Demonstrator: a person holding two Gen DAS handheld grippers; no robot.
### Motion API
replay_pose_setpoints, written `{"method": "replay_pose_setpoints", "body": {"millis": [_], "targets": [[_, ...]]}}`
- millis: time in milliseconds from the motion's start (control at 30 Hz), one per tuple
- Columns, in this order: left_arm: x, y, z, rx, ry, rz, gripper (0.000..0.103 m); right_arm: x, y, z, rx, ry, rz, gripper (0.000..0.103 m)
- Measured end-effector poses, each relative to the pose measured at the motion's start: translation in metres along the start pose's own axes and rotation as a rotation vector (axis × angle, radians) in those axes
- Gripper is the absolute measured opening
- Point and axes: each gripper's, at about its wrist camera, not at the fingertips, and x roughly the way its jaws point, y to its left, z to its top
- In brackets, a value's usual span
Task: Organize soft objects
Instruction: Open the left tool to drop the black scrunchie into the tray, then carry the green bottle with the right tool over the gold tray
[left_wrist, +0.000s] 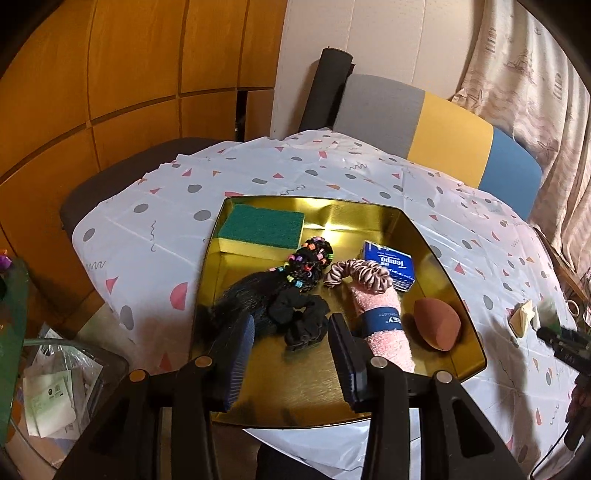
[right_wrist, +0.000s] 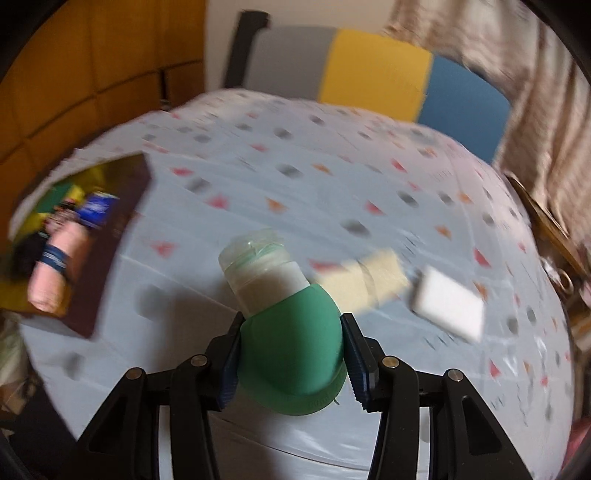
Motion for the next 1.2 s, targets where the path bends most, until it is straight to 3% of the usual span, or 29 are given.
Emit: {"method": "replay_pose_setpoints", "body": {"millis": [333, 600, 967, 1200], "targets": [[-0.001, 0.010, -0.005, -0.010, 0.004, 0.008, 0.042, -0.010, 0.100, 0.038, -0.095, -0.063, 0.187, 0.049], [-0.001, 0.017, -0.005, -0.022, 0.005, 0.003, 0.042, 0.000, 0.162, 0.071, -0.142, -0.073, 0.281, 0.049], [0.002, 0.034, -0.006, -0.063, 0.016, 0.009, 0.042, 0.049, 0.216, 0.097, -0.152, 0.014, 0.287, 0.052], [0.005, 0.034, -0.008, -0.061, 0.032, 0.008, 0.042, 0.088, 0.244, 0.098, -0.168, 0.103, 0.303, 0.063]]}}
